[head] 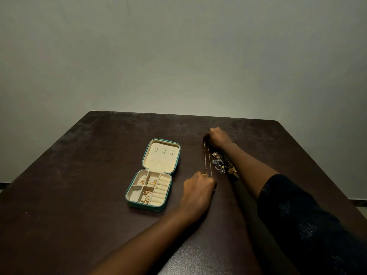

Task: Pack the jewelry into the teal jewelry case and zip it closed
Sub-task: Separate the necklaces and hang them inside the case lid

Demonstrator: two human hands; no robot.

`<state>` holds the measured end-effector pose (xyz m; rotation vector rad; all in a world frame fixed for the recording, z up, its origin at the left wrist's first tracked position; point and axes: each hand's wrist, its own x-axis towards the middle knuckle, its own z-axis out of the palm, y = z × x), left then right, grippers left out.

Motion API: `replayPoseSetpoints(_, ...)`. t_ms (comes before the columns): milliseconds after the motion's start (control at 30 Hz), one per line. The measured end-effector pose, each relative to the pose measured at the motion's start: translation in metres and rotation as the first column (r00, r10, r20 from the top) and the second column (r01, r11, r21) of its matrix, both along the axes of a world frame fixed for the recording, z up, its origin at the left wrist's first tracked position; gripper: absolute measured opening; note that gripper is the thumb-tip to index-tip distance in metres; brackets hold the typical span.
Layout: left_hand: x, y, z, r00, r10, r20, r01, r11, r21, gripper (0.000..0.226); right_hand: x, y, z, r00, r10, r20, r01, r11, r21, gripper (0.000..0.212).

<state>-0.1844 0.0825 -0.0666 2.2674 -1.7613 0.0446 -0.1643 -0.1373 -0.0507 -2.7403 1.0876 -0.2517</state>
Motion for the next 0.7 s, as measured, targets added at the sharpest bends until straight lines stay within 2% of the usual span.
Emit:
replayPoseSetpoints(167,-0.007,0.002,0.001,0.999,-0.035,0.018,0.035,0.999,-0.018,0.023,0.000,0.001,0.000,1.000,-0.007,-0.011,0.006,0.999,-0.035,0.023)
replayPoseSetpoints(267,-0.007,0.002,0.003,0.991,-0.098,0.095,0.103,0.993,-0.054,0.013,0.000,0.001,0.000,1.000,-0.006,-0.012,0.006,0.999,-0.033,0.023)
replayPoseSetpoints(300,-0.006,0.003,0.006,0.981,-0.137,0.137,0.141,0.990,-0.017,0.007,-0.001,0.002,0.000,1.000,-0.006,-0.016,0.006,0.999,-0.032,0.023)
replayPoseSetpoints(367,-0.007,0.005,0.010,0.957,-0.177,0.230,0.159,0.983,0.092,0.015,-0.001,0.005,0.002,1.000,-0.009,-0.028,0.007,0.999,-0.040,0.023)
replayPoseSetpoints(467,-0.009,0.002,0.011,0.918,-0.177,0.355,0.139,0.982,0.129,0.016,-0.003,0.007,0.003,0.999,-0.013,-0.039,0.011,0.998,-0.060,0.025)
replayPoseSetpoints(633,-0.014,0.002,0.013,0.893,-0.220,0.393,0.190,0.975,0.115,0.012,-0.004,0.009,0.001,0.999,0.008,-0.050,-0.010,0.998,-0.055,0.025)
replayPoseSetpoints(700,-0.010,0.001,0.016,0.923,-0.231,0.309,0.195,0.971,0.141,0.011,-0.005,0.010,0.002,0.998,0.009,-0.060,-0.012,0.999,-0.043,0.025)
